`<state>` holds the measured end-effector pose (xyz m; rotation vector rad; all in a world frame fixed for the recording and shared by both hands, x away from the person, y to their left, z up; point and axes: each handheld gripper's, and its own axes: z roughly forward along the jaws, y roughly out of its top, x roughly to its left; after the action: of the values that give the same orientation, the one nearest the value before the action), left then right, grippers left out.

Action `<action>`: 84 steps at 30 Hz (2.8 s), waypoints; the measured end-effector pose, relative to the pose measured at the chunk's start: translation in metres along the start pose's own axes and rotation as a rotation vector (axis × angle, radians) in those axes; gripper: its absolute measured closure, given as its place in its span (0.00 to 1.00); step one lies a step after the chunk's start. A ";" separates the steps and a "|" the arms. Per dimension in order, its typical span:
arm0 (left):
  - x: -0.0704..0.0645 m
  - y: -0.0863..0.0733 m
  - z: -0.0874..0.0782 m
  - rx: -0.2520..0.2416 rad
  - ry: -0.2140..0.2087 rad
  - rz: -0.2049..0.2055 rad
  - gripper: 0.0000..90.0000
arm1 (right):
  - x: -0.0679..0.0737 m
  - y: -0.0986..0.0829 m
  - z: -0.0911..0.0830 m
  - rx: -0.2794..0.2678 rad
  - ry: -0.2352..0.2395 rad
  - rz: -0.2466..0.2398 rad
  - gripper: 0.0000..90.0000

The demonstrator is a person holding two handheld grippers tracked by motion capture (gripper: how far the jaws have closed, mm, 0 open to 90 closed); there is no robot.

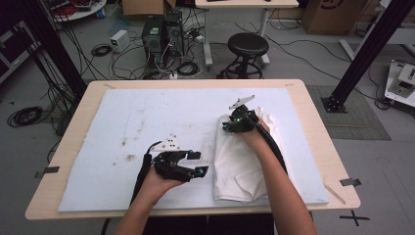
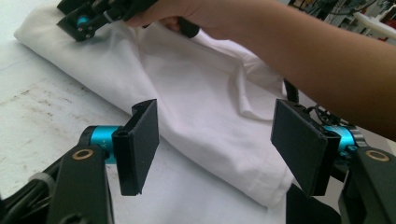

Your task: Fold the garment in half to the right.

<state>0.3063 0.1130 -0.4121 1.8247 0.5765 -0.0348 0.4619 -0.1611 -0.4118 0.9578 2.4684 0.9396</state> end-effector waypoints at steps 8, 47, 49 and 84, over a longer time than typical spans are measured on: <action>0.001 -0.013 -0.005 0.031 0.015 0.006 0.36 | -0.005 0.006 0.029 0.010 0.060 0.051 0.66; 0.028 -0.015 -0.034 -0.016 0.211 0.012 0.36 | -0.078 -0.100 -0.067 -0.002 -0.256 0.251 0.54; 0.028 -0.015 -0.034 -0.015 0.208 0.009 0.36 | -0.079 -0.100 -0.072 -0.020 -0.254 0.268 0.54; 0.029 -0.016 -0.033 -0.001 0.208 0.015 0.36 | -0.100 -0.095 -0.077 -0.086 -0.281 0.306 0.71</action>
<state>0.3171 0.1570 -0.4242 1.8437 0.7080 0.1668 0.4501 -0.3188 -0.4143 1.3621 2.0700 0.9210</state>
